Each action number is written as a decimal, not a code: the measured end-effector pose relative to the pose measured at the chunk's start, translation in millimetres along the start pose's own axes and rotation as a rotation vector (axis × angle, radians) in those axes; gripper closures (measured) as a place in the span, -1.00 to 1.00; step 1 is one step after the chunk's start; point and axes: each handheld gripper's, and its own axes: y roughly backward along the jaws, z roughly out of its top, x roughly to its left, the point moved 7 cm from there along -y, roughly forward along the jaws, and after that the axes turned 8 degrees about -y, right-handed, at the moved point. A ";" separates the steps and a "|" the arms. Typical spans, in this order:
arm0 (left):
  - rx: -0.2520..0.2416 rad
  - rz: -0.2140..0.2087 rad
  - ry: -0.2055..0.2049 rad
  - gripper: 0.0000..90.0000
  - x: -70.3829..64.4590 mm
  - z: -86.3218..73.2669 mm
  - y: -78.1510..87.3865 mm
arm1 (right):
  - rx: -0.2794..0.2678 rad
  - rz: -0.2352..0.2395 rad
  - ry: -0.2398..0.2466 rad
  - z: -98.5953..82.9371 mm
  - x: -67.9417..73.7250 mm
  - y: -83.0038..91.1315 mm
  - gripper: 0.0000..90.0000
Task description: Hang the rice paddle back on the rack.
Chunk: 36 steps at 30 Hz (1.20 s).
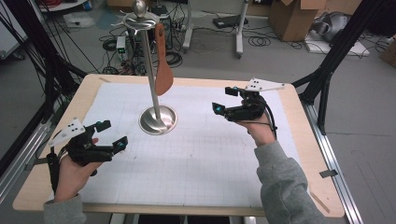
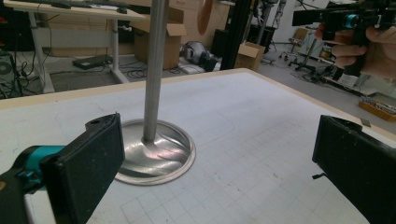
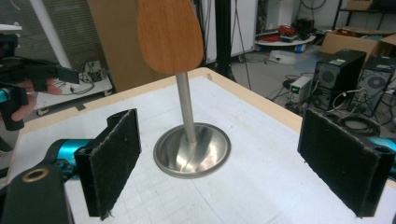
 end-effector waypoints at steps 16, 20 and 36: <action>-0.004 -0.003 -0.007 -0.94 -6.2 -1.5 -12.9 | -0.072 -0.045 -0.045 -26.7 -10.8 33.9 -0.73; 0.002 -0.002 -0.008 -0.94 -6.8 -3.5 -15.4 | -0.075 -0.074 -0.048 -36.3 -14.8 41.8 -0.73; 0.022 0.006 -0.010 -0.94 -7.6 -9.2 -19.6 | -0.021 -0.191 -0.044 -74.0 -35.6 68.6 -0.75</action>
